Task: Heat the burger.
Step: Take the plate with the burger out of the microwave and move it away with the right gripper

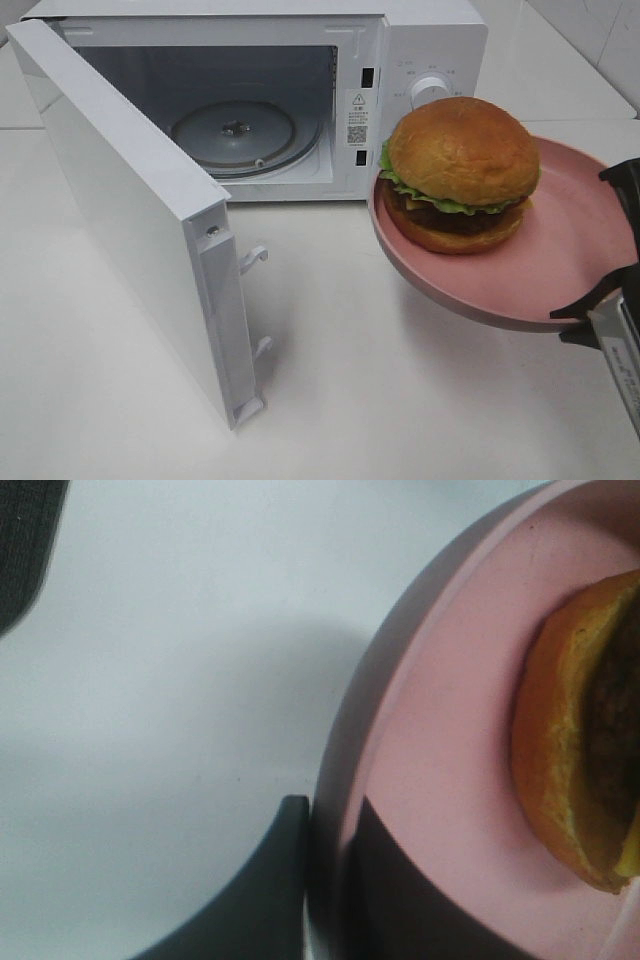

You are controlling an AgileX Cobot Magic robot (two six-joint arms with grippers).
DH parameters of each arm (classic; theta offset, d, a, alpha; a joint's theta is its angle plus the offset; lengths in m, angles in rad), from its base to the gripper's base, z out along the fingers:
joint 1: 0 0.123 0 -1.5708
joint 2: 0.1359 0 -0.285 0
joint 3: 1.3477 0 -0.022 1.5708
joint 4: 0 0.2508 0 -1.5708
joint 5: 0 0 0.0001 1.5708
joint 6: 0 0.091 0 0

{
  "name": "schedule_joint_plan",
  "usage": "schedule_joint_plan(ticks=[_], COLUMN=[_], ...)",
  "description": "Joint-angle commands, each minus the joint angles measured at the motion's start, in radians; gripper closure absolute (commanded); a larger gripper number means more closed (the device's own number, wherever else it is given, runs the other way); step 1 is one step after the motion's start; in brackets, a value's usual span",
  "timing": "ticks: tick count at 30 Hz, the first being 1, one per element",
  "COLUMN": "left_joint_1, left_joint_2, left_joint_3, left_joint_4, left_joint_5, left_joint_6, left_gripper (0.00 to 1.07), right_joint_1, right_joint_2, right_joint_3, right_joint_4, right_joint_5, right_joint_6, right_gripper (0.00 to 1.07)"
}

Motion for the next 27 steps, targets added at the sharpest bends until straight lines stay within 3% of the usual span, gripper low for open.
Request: schedule_joint_plan(ticks=[1,8,10,17,27], left_joint_1=[0.005,0.005,0.005,0.005,0.005], left_joint_2=[-0.018,-0.018,-0.018,-0.018,-0.018], left_joint_3=[0.000,0.000,0.000,0.000,0.000], left_joint_4=[-0.007,-0.007,-0.007,-0.007,-0.007], left_joint_5=[-0.008,-0.008,-0.008,-0.008,-0.008], left_joint_6=[-0.005,-0.005,-0.005,-0.005,-0.005], left_gripper=[0.18,0.18,0.18,0.18,0.18], right_joint_1=[-0.007,-0.007,-0.007,-0.007,-0.007], right_joint_2=[-0.040,-0.042,-0.042,-0.042,-0.016], right_joint_3=[-0.007,-0.007,0.006,0.044,0.049], right_joint_4=[-0.090,-0.196,-0.312,-0.461,-0.528], right_joint_5=[0.000,0.035,0.036,0.080,0.161], right_joint_6=[0.118,0.311,0.511,0.752,1.039], right_gripper=[1.07,1.07,1.07,1.07,1.07])
